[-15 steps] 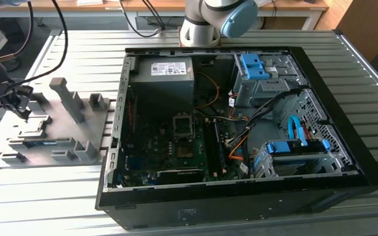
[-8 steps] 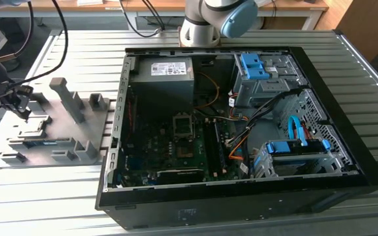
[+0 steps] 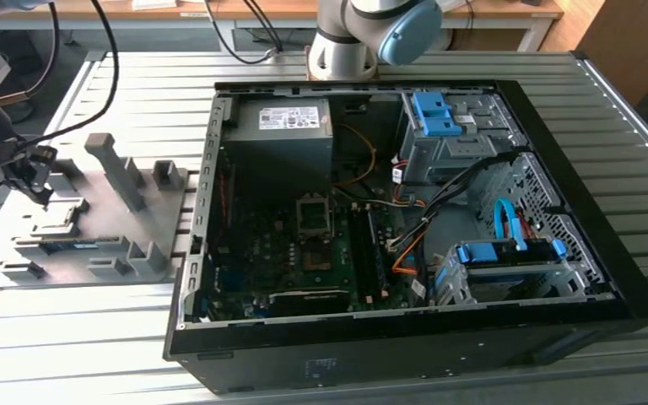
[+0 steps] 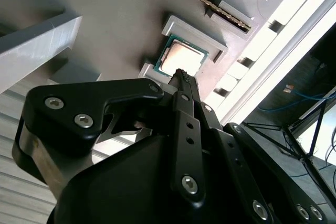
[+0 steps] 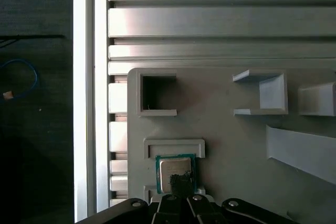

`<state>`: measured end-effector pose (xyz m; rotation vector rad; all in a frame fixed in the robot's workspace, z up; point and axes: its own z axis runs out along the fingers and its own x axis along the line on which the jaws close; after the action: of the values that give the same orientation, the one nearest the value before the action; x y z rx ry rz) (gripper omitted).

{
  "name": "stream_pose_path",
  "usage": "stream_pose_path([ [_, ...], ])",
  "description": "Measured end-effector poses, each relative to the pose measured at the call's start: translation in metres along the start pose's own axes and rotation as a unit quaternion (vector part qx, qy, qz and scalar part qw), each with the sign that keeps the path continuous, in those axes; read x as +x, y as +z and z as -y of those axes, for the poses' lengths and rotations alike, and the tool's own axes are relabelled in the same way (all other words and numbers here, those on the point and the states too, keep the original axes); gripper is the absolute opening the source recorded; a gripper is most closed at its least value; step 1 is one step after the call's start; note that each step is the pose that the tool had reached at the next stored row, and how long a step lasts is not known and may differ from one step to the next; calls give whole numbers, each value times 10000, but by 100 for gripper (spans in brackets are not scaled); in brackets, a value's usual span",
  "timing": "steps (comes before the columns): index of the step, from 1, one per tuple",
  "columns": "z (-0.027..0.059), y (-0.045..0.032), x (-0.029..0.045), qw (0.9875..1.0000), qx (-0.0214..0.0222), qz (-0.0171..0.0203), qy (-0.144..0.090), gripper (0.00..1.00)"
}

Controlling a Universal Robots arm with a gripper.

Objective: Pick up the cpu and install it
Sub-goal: 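Pick up the cpu and move it towards the insertion slot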

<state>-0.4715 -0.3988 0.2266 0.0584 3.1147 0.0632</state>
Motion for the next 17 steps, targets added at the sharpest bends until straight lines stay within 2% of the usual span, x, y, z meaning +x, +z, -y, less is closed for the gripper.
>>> stream_pose_path([
  [5,0,1,-1,10000,6,1,-1,10],
  [6,0,0,-2,10000,38,-1,-2,10],
  [8,0,0,-1,9999,163,-6,-7,10],
  [9,-1,1,-3,9998,207,-10,-9,10],
  [15,-1,0,-2,9998,209,-16,-9,10],
  [17,-1,0,-3,9998,209,-17,-9,16],
])
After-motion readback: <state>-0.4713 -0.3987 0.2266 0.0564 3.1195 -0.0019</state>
